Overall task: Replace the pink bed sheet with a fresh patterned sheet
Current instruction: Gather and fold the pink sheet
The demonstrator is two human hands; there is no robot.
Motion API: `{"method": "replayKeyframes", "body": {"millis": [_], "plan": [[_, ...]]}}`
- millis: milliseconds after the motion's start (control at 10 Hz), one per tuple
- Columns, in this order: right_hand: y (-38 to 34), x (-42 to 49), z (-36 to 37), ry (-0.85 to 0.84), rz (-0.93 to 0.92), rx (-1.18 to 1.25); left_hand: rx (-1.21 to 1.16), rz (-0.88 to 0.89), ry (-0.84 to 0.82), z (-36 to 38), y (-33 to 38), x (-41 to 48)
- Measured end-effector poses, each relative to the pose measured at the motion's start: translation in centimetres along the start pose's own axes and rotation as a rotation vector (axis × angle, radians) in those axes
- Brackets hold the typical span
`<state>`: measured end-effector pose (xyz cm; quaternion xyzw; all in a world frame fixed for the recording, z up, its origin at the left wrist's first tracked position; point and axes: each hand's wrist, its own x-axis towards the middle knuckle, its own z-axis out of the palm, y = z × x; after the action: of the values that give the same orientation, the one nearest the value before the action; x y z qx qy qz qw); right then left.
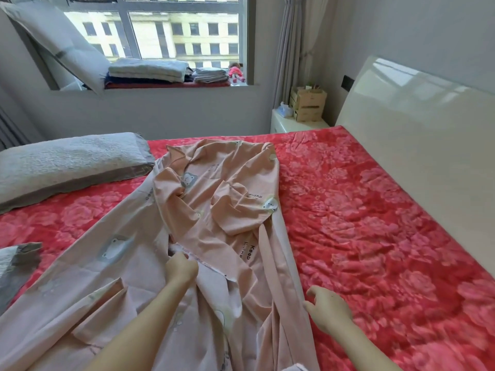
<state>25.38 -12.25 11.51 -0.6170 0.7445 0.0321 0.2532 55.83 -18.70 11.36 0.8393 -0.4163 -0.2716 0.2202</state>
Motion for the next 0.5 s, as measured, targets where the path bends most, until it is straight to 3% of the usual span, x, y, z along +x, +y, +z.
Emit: {"method": "replayKeyframes", "body": {"millis": [300, 500], "plan": [[-2.5, 20.5, 7.9, -0.164, 0.161, -0.037, -0.024, -0.214, 0.105, 8.1, -2.2, 23.2], [-2.2, 26.4, 12.7, -0.277, 0.132, -0.158, -0.116, -0.181, 0.218, 9.2, -1.9, 32.5]]}}
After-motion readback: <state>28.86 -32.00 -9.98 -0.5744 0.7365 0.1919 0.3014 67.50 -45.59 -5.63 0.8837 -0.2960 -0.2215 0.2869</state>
